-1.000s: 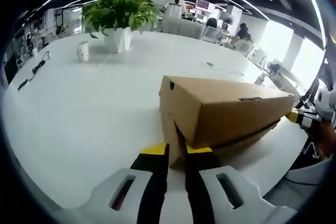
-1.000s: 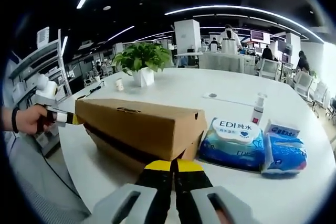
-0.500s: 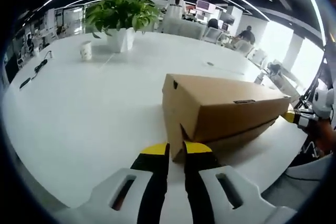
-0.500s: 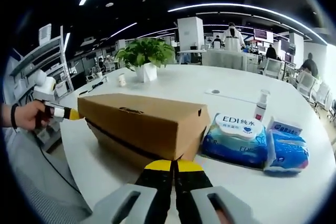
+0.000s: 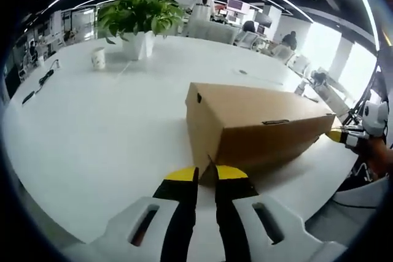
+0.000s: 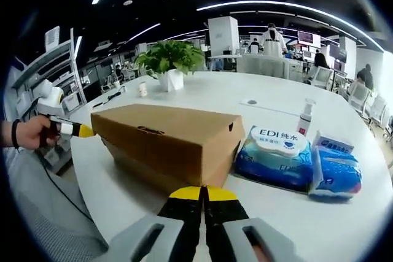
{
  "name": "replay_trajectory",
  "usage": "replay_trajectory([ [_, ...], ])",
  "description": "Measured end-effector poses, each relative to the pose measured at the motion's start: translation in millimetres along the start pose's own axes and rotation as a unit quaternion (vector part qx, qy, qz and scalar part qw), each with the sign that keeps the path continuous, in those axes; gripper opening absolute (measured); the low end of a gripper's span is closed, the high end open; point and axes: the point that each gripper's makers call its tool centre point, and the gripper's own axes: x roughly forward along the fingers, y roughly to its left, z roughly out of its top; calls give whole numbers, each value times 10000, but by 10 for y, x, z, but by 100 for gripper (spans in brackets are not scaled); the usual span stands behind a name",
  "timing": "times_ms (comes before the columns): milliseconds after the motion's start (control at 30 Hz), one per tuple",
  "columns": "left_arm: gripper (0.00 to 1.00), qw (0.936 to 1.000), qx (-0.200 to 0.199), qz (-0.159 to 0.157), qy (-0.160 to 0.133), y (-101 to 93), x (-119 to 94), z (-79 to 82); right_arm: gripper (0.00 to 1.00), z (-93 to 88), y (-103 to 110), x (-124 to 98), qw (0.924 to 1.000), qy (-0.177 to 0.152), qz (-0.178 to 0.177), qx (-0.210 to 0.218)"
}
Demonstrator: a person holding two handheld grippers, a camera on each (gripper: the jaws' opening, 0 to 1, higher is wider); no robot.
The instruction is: Operate the shoe box by opening the lid, removing the specified soft item, and placing it in the target area until the item is outside and the box remains undamaged.
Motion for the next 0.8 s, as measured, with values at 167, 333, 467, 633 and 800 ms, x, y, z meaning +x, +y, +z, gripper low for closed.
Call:
replay_trajectory([
  [167,9,10000,17,-19,40,0,14,-37,0,-54,2,8,10000,61,15,3],
  [333,9,10000,55,-38,56,-31,4,-63,0,-133,7,22,9998,180,46,1],
  [467,10,9999,105,-46,52,-43,-4,-42,0,-201,11,13,9995,294,75,-76],
  [633,11,9999,114,-79,20,-43,-59,2,0,-184,-56,-50,9995,296,53,-109],
  [800,15,10000,46,-46,-43,26,-152,64,5,-52,-170,-141,9998,129,20,145],
])
